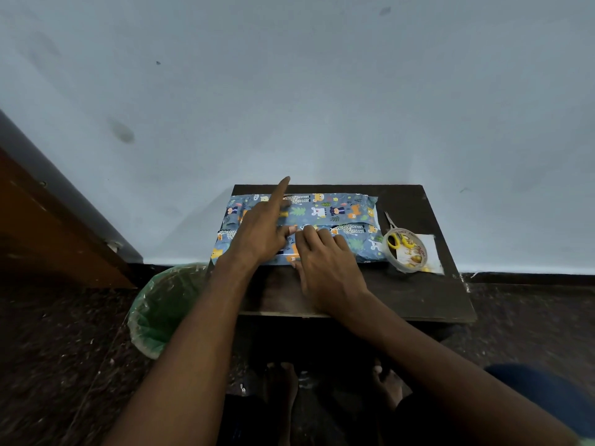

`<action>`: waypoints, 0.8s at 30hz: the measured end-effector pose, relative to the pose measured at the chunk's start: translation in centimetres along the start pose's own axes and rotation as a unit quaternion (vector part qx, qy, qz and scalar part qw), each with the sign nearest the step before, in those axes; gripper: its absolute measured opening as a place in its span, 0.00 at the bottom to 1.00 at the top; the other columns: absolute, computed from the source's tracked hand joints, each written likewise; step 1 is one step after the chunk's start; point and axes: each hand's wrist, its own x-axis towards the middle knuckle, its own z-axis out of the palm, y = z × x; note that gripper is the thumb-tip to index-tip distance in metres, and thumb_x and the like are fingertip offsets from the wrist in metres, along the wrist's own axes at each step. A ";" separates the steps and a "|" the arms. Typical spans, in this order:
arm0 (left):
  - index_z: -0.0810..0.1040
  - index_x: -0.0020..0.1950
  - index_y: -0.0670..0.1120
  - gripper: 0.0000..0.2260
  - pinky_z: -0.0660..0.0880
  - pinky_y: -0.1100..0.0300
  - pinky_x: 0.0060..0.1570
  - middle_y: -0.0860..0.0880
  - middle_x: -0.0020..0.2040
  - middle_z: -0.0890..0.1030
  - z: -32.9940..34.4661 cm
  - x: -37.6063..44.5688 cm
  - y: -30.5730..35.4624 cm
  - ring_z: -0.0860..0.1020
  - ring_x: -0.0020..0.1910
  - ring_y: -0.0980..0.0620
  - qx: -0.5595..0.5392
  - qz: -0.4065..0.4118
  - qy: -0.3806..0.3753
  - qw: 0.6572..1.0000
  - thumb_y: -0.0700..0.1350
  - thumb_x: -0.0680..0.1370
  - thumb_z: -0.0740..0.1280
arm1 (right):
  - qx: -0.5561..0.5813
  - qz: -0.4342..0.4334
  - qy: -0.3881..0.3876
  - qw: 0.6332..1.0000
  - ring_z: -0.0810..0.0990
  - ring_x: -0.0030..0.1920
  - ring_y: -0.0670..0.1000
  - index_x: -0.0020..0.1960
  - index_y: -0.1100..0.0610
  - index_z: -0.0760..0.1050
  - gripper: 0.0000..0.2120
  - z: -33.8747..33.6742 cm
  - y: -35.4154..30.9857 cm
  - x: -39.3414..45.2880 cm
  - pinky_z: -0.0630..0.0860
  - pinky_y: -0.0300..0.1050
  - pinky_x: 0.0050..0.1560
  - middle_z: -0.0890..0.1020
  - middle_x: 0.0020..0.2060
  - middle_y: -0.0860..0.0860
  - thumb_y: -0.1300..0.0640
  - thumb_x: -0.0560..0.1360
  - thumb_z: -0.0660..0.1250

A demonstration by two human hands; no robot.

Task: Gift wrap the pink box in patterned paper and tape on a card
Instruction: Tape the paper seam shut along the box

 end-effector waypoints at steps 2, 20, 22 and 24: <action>0.48 0.87 0.56 0.47 0.76 0.48 0.68 0.50 0.73 0.79 0.0 0.1 0.2 0.79 0.69 0.48 0.035 0.000 0.000 0.999 0.42 0.80 0.76 | -0.001 0.008 -0.003 1.000 0.76 0.53 0.58 0.67 0.62 0.75 0.23 0.0 -0.2 0.1 0.73 0.55 0.52 0.78 0.57 0.57 0.48 0.79 0.67; 0.52 0.86 0.62 0.49 0.80 0.51 0.58 0.60 0.60 0.80 -0.7 -0.3 1.5 0.82 0.54 0.55 0.031 0.026 -0.074 0.996 0.32 0.75 0.71 | 0.180 0.073 -0.061 0.979 0.80 0.51 0.58 0.63 0.56 0.77 0.26 -2.0 2.8 1.9 0.70 0.48 0.43 0.74 0.61 0.52 0.41 0.73 0.76; 0.51 0.87 0.59 0.47 0.79 0.52 0.54 0.61 0.56 0.81 -0.9 -0.2 1.9 0.81 0.55 0.53 0.067 0.037 -0.054 0.996 0.35 0.75 0.72 | 0.207 0.080 -0.053 0.974 0.80 0.51 0.59 0.68 0.53 0.71 0.32 -2.2 2.8 2.0 0.68 0.47 0.42 0.68 0.69 0.52 0.43 0.71 0.78; 0.51 0.87 0.56 0.47 0.74 0.55 0.51 0.58 0.54 0.81 -1.0 -0.1 2.4 0.80 0.53 0.52 0.092 0.039 -0.042 0.994 0.36 0.75 0.72 | 0.217 0.070 -0.050 0.973 0.81 0.54 0.61 0.71 0.52 0.68 0.36 -2.3 2.7 2.1 0.73 0.49 0.45 0.63 0.77 0.52 0.44 0.70 0.79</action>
